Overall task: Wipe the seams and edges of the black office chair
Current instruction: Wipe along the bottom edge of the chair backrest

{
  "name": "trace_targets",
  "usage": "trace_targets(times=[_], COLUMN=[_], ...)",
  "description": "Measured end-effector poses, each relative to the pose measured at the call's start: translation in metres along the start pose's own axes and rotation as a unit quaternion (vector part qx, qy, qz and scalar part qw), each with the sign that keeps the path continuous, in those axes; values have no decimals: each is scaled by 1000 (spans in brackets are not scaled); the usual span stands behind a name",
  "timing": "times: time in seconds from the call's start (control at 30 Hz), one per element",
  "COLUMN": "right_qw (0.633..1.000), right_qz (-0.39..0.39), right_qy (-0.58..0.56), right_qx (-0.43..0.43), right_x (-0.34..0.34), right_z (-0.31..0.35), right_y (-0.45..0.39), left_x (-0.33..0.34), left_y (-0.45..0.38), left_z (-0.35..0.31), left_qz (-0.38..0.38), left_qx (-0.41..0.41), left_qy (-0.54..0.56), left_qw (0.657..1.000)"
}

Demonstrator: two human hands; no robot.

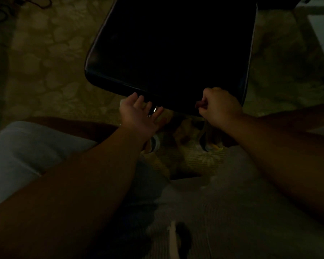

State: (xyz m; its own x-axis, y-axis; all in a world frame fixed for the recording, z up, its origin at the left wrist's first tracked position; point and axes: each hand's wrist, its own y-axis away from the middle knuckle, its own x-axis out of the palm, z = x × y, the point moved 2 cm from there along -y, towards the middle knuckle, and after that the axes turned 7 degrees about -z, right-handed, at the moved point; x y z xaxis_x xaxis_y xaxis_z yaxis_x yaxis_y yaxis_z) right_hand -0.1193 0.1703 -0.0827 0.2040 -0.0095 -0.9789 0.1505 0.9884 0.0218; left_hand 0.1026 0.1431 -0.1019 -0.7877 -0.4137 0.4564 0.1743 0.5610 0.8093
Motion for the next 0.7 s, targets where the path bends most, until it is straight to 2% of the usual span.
trace_targets(times=[0.07, 0.17, 0.2, 0.3, 0.33, 0.43, 0.5, 0.63, 0.7], right_qw=[999, 999, 999, 997, 996, 999, 997, 998, 999], right_qz=[23, -33, -31, 56, 55, -42, -73, 26, 7], right_qy=[12, -23, -22, 40, 41, -8, -19, 43, 28], right_qx=[-25, -8, -7, -45, -48, -1, 12, -39, -29], right_x=[3, -2, -2, 6, 8, 0, -4, 5, 8], right_z=[1, 2, 3, 11, 12, 9, 8, 12, 8], right_y=[0, -3, -4, -3, -1, -2, -5, -4, -3], left_x=[1, 5, 6, 8, 9, 9, 8, 6, 5], left_y=[4, 9, 11, 12, 12, 12, 11, 7, 6], left_z=[1, 5, 5, 5, 5, 7, 8, 9, 9], left_qz=[14, 35, 39, 48, 51, 55, 64, 80, 81], left_qx=[-8, -17, -19, -27, -28, -29, -32, -32, -35], left_qy=[-3, -13, -16, -23, -25, -34, -37, -48, -53], left_qw=[1000, 999, 999, 998, 998, 997, 997, 995, 995])
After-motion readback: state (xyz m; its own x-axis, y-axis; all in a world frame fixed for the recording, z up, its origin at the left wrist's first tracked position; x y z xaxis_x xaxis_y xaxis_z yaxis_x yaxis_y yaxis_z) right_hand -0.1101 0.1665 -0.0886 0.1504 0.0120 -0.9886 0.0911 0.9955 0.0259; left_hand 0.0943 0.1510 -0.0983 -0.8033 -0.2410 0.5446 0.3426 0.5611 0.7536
